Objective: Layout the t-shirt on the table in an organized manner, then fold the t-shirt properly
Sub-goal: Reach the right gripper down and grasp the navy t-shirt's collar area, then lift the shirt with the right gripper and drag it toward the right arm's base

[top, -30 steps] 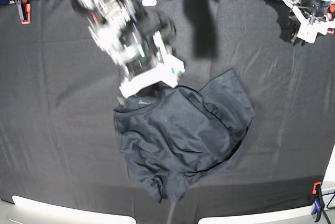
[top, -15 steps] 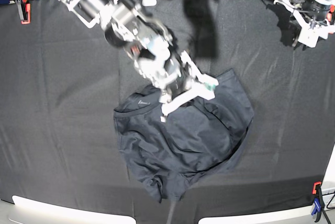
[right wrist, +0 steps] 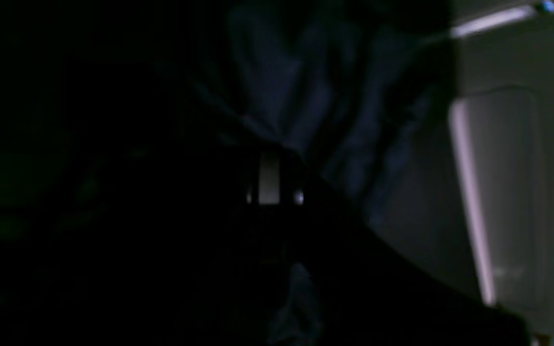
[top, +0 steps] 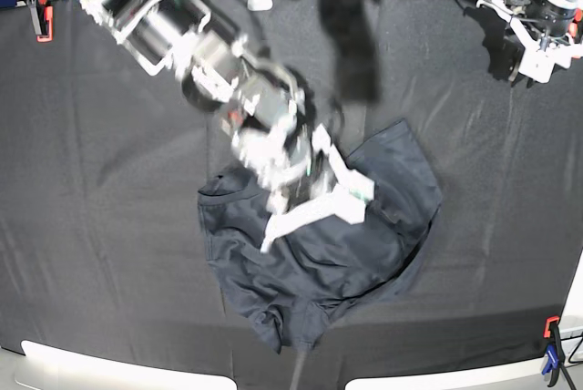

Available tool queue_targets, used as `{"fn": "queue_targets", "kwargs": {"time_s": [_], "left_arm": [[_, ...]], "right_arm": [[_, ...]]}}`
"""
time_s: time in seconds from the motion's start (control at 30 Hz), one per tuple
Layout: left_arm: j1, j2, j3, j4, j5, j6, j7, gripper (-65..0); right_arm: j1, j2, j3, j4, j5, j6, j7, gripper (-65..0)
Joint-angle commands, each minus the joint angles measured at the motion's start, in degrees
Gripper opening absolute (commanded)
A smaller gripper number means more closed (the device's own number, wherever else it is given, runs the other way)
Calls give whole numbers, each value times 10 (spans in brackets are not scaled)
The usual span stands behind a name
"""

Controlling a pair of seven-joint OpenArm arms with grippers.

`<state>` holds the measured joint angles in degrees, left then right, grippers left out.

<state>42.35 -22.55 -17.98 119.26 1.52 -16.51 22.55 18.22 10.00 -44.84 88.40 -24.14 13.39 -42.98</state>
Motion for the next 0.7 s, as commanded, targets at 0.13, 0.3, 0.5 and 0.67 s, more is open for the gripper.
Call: {"fn": "queue_targets", "kwargs": {"time_s": [0.13, 0.3, 0.5, 0.67], "left_arm": [[2, -2, -3, 10, -1, 7, -11, -500], [2, 0, -3, 10, -1, 7, -12, -500], [2, 0, -3, 10, -22, 6, -12, -500], [2, 0, -3, 10, -69, 5, -25, -500]], "right_arm": [[31, -5, 52, 92, -10, -47, -6, -650], [30, -6, 149, 185, -9, -53, -1, -650], [27, 33, 254, 281, 37, -53, 0, -650], [26, 88, 338, 295, 53, -53, -5, -650]]}}
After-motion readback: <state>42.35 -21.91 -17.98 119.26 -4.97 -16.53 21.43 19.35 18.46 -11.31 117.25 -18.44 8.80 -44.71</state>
